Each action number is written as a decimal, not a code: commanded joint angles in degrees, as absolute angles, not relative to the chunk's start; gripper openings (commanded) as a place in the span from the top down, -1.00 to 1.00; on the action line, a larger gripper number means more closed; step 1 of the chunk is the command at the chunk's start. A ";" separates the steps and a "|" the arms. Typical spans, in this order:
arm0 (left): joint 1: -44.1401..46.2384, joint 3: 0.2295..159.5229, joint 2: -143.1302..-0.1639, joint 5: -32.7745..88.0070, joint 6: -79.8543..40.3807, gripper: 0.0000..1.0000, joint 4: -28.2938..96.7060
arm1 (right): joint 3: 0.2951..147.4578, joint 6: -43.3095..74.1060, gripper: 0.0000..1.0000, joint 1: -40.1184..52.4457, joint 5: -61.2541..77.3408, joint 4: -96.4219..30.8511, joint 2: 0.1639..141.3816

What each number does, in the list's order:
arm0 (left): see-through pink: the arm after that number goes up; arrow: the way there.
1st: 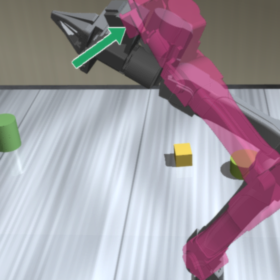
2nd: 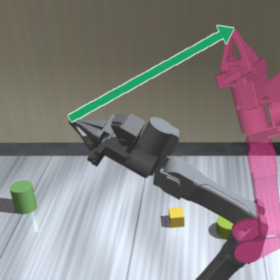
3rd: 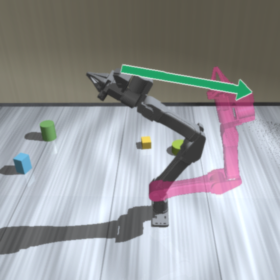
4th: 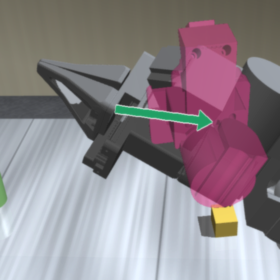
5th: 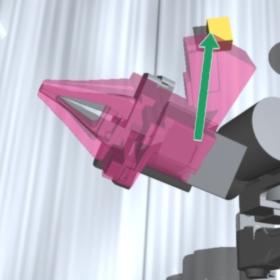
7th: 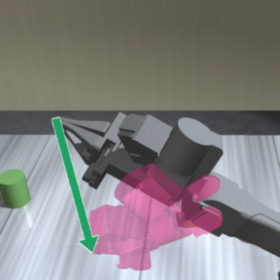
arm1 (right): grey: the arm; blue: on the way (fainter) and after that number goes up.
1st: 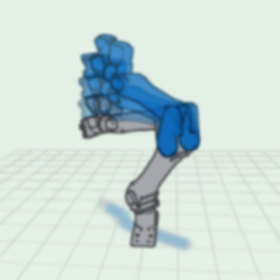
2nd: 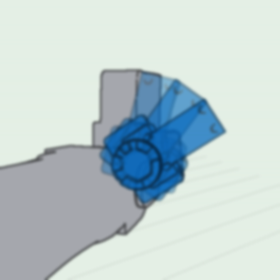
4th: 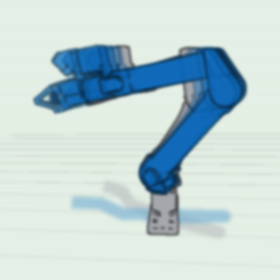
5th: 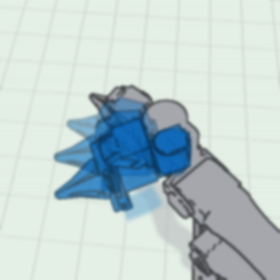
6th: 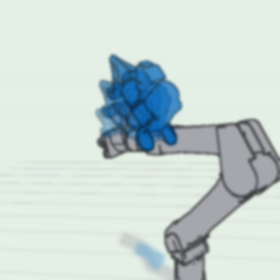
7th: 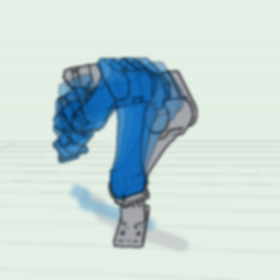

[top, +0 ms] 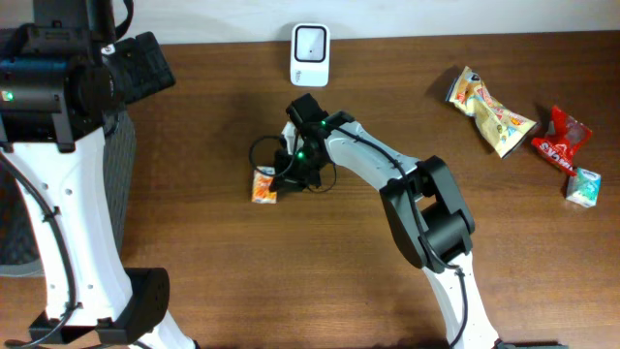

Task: Scan the item barcode
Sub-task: 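Grasp the orange Kleenex box with the right gripper and lift, then raise the orange box up to the white scanner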

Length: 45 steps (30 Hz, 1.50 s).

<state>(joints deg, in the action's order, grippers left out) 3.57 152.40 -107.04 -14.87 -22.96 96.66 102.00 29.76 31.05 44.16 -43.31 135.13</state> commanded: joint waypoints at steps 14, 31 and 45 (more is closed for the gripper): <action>3.57 152.33 -107.02 -15.27 -22.26 -0.98 96.71 | 101.43 4.49 0.92 29.21 87.96 -43.51 136.22; 3.57 152.33 -107.02 -15.27 -22.26 -0.99 96.71 | 129.51 7.88 0.92 26.98 -28.01 -59.05 135.83; 3.57 152.33 -107.02 -15.27 -22.26 -0.99 96.71 | 129.21 -23.55 0.92 26.92 -21.23 -19.51 142.85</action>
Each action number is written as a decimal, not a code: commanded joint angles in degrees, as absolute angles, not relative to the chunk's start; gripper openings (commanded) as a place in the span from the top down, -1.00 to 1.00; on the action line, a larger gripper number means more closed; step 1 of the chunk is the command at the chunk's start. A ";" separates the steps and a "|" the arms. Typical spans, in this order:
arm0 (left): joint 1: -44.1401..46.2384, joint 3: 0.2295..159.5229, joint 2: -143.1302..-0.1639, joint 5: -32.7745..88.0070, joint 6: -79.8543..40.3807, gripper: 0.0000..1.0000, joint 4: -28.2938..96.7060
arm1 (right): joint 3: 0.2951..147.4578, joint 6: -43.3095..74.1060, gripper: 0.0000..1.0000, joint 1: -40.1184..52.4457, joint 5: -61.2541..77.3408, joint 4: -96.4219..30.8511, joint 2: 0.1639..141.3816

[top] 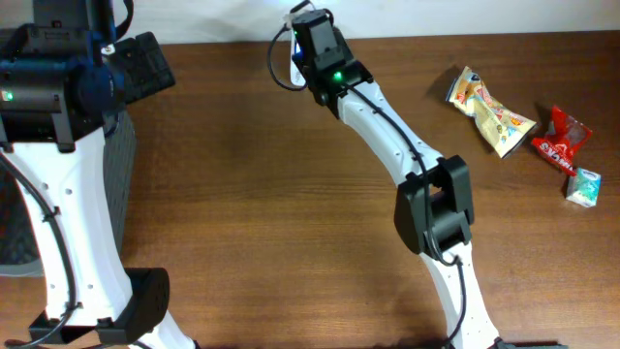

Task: Scan the item barcode
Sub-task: 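Raise the orange box up to the white scanner, then carry the orange box to the far right pile and release it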

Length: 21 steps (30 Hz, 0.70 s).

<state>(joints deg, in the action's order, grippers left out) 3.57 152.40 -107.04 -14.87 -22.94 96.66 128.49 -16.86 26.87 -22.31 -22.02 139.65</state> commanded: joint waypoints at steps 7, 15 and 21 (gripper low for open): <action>3.57 152.33 -107.02 -15.27 -22.26 -0.98 96.71 | 129.23 -25.45 0.92 26.61 -25.36 -18.59 143.55; 3.57 152.33 -107.02 -15.27 -22.26 -0.98 96.71 | 129.25 4.43 0.92 19.46 -36.40 -32.38 132.73; 3.57 152.33 -107.02 -15.27 -22.26 -0.98 96.71 | 129.16 25.63 0.92 -2.20 -20.16 -59.24 128.99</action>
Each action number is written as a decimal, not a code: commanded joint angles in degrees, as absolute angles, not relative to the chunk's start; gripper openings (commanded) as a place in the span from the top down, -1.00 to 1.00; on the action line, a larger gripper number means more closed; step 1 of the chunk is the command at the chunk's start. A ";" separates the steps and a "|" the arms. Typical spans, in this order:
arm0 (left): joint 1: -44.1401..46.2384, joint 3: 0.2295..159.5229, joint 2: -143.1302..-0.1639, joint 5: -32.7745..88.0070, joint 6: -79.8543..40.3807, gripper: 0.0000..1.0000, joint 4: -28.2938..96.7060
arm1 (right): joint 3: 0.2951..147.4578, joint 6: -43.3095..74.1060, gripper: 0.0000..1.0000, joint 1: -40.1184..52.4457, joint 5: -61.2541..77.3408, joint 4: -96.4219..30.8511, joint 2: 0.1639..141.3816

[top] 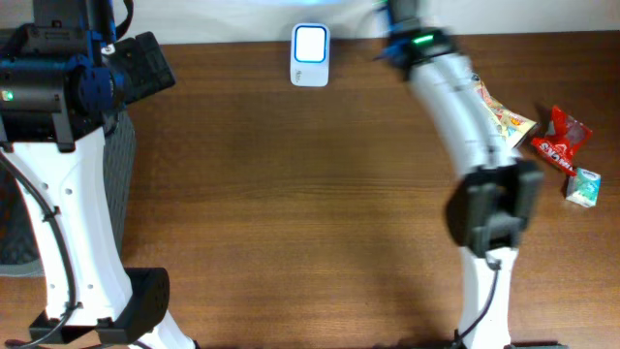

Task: Scan the item barcode
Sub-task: 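Carry the orange box to the far right pile and release it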

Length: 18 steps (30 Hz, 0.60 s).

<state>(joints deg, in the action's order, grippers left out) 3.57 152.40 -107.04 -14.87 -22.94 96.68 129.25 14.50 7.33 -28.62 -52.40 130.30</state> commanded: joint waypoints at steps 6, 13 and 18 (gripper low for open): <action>3.57 152.33 -107.02 -15.27 -22.26 -0.98 96.71 | 125.49 25.96 0.92 -18.46 -8.08 -67.77 129.16; 3.57 152.33 -107.02 -15.27 -22.26 -0.98 96.71 | 122.78 22.59 -0.97 -23.77 -3.64 -67.53 129.08; 3.57 152.33 -107.02 -15.27 -22.26 -0.98 96.71 | 122.78 21.45 -0.97 -23.18 -0.97 -70.13 127.42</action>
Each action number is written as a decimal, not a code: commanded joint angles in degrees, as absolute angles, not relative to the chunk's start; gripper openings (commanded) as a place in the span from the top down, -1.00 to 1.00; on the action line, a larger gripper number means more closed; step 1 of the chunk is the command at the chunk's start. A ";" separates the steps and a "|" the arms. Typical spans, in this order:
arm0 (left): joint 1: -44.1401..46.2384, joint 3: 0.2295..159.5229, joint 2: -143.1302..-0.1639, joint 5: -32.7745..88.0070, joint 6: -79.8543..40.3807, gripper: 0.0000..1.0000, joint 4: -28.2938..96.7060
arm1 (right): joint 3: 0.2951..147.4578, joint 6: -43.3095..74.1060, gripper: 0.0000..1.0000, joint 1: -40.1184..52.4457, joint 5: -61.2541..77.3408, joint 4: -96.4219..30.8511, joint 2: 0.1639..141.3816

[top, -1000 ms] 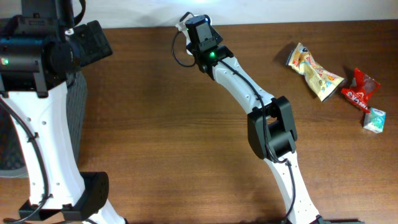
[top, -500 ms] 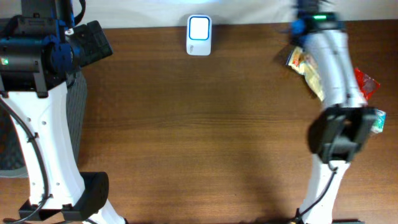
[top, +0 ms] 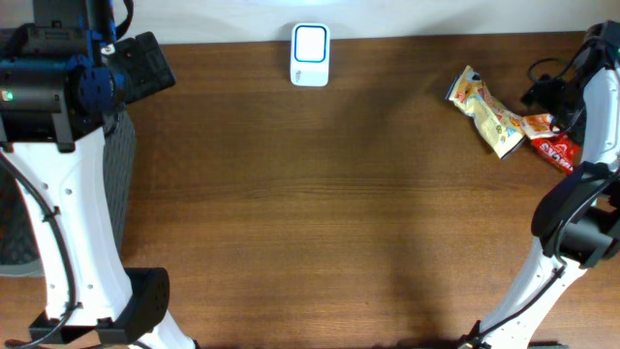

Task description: Scan the item barcode

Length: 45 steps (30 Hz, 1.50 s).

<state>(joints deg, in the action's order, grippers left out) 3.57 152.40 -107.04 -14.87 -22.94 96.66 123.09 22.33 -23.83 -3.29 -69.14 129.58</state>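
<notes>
Only the overhead view is given. The white barcode scanner stands at the table's far edge, its screen lit pale blue. My right arm reaches along the right edge, and its gripper is at the back right among the snack packets. A small orange carton shows at its fingertips, right beside the red packet; the fingers look shut on it. My left arm stands at the far left with its gripper raised away from the items, and its jaws cannot be made out.
A yellow snack bag lies at the back right, left of the red packet. The right arm's base stands near the right edge. A dark mesh bin sits behind the left arm at the table's left side.
My right arm has swung from the far edge just right of the scanner to the right edge. The orange carton now shows at its fingertips beside the red packet. The small white carton there is covered.
First my right gripper was down on the orange carton at the table's middle, below the scanner. Then the carton was gone from that spot and the gripper was at the scanner. The arm then stood right of the scanner, and now at the snack pile.
</notes>
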 commanded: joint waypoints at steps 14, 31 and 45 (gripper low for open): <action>3.57 152.33 -107.02 -15.27 -22.26 -0.99 96.71 | 117.12 17.56 -0.96 -8.45 -6.50 -74.61 102.50; 3.57 152.33 -107.02 -15.27 -22.26 -0.98 96.71 | 61.12 17.61 -0.97 12.47 -5.61 -65.12 44.93; 3.57 152.33 -107.02 -15.27 -22.26 -0.98 96.71 | 60.71 17.54 -0.97 12.47 -5.04 -67.57 46.59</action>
